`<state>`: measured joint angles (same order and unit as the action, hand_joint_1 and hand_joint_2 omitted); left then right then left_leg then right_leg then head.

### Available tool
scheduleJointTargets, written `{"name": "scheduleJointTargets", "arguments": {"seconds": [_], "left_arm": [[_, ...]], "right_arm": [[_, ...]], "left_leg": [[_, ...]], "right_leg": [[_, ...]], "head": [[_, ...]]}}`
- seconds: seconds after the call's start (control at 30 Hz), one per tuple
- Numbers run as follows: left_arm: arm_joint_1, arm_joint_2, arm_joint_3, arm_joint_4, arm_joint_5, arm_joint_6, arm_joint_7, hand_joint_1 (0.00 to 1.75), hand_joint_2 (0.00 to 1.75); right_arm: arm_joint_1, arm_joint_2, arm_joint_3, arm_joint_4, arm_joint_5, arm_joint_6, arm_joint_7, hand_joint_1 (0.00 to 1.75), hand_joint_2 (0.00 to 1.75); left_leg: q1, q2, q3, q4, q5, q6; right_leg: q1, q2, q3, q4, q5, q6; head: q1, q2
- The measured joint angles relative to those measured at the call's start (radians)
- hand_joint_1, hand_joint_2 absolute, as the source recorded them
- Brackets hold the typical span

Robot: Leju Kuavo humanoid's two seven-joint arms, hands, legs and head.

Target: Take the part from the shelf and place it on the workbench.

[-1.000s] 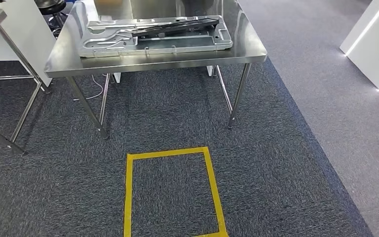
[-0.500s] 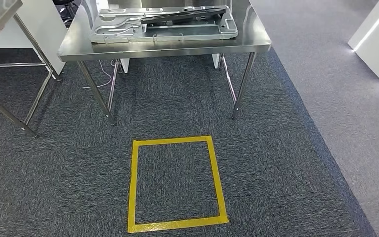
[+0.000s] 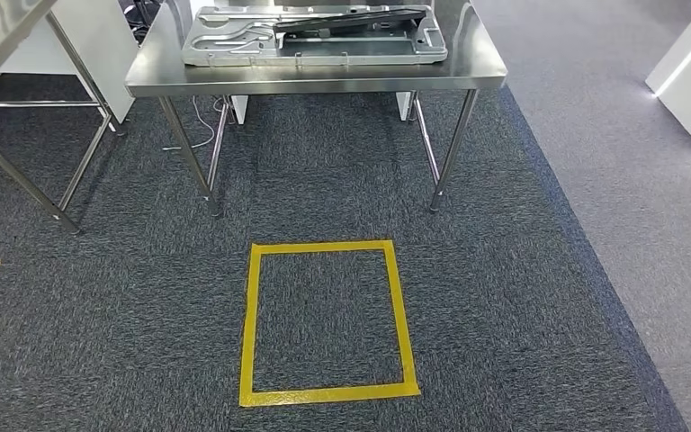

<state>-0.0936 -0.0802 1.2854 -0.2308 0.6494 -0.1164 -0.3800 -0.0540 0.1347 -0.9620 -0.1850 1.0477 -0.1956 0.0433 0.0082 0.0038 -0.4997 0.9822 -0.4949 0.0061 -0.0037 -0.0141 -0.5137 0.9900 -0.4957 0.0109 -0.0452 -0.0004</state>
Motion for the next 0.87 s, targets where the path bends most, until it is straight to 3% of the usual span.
{"name": "scheduleJointTargets", "arguments": {"seconds": [0.07,0.13,0.17,0.2,0.23,0.27,0.33,0.4,0.47,0.57,0.7,0.83,0.87], "left_arm": [[-0.001,0.001,0.0,0.0,0.0,-0.001,-0.002,0.0,0.0],[-0.001,0.001,0.0,0.0,0.0,-0.002,-0.004,0.0,0.0],[0.0,0.001,0.0,0.0,0.0,-0.002,-0.004,0.0,0.0],[0.001,0.002,0.0,0.0,0.0,-0.002,-0.004,0.0,0.0],[0.001,0.002,0.0,0.0,0.0,-0.002,-0.002,0.0,0.0],[0.001,0.002,0.001,0.0,0.0,-0.002,0.0,0.0,0.0],[0.0,0.002,0.002,0.0,0.0,-0.001,0.003,0.0,0.87],[-0.001,0.004,0.003,0.0,0.0,-0.002,0.003,0.0,1.75],[-0.001,0.005,0.005,0.0,0.0,-0.003,0.001,0.0,1.75],[-0.001,0.005,0.013,0.0,0.0,-0.004,-0.002,0.0,1.75],[-0.001,0.005,0.02,0.0,0.0,-0.005,-0.004,0.0,1.75],[-0.001,0.005,0.024,0.0,0.0,-0.003,-0.013,0.0,1.75],[-0.001,0.005,0.025,0.0,0.0,-0.003,-0.014,0.0,1.75]], "right_arm": [[-0.001,0.0,-0.009,0.0,-0.008,0.002,-0.001,0.0,1.75],[0.0,0.0,-0.016,0.0,-0.011,0.005,-0.003,0.0,1.75],[0.001,0.0,-0.019,0.0,-0.011,0.006,-0.004,0.0,1.75],[0.002,0.0,-0.023,0.0,-0.012,0.006,-0.004,0.0,1.75],[0.002,-0.001,-0.026,0.0,-0.014,0.006,0.0,0.0,1.75],[0.002,-0.002,-0.029,0.0,-0.015,0.007,0.006,0.0,1.75],[0.001,-0.004,-0.035,0.0,-0.019,0.012,0.021,0.0,1.75],[0.0,-0.004,-0.04,0.0,-0.025,0.023,0.028,0.0,1.75],[-0.001,-0.004,-0.047,0.0,-0.03,0.032,0.029,0.0,1.75],[0.0,-0.005,-0.057,0.0,-0.037,0.038,0.028,0.0,1.75],[-0.001,-0.006,-0.062,0.0,-0.04,0.038,0.028,0.0,0.0],[-0.001,-0.006,-0.065,0.0,-0.04,0.046,0.019,0.0,1.75],[-0.001,-0.006,-0.066,0.0,-0.04,0.048,0.017,0.0,1.75]], "left_leg": [[0.004,0.001,-0.004,-0.007,0.009,0.016],[0.002,0.002,-0.012,-0.007,0.014,0.025],[0.001,0.002,-0.016,-0.006,0.016,0.026],[0.0,0.002,-0.02,-0.003,0.017,0.027],[-0.001,0.002,-0.023,0.0,0.017,0.028],[0.0,0.001,-0.025,0.006,0.016,0.028],[0.0,-0.001,-0.033,0.022,0.01,0.022],[-0.004,-0.004,-0.041,0.039,0.003,0.014],[-0.006,-0.005,-0.046,0.043,0.003,0.007],[-0.002,-0.005,-0.047,0.04,0.008,-0.001],[0.001,-0.005,-0.046,0.037,0.012,-0.006],[0.001,-0.005,-0.046,0.036,0.013,-0.008],[0.001,-0.005,-0.046,0.036,0.013,-0.008]], "right_leg": [[-0.002,0.004,-0.022,0.049,-0.039,0.01],[-0.004,0.007,-0.078,0.174,-0.109,0.015],[-0.005,0.008,-0.107,0.238,-0.135,0.017],[-0.008,0.008,-0.124,0.277,-0.143,0.02],[-0.012,0.008,-0.121,0.278,-0.131,0.025],[-0.017,0.008,-0.099,0.238,-0.102,0.032],[-0.029,0.011,-0.029,0.101,-0.043,0.049],[-0.033,0.018,0.006,0.023,-0.023,0.044],[-0.029,0.021,0.003,0.019,-0.021,0.029],[-0.023,0.021,0.001,0.019,-0.02,0.024],[-0.018,0.021,0.0,0.02,-0.017,0.02],[-0.017,0.021,0.0,0.02,-0.017,0.019],[-0.017,0.021,0.0,0.02,-0.016,0.019]], "head": [[0.0,0.0],[0.0,0.0],[0.0,0.0],[0.0,0.0],[0.0,0.0],[0.0,0.0],[0.0,0.0],[0.0,0.0],[0.0,0.0],[0.0,0.0],[0.0,0.0],[0.0,0.0],[0.0,0.0]]}}
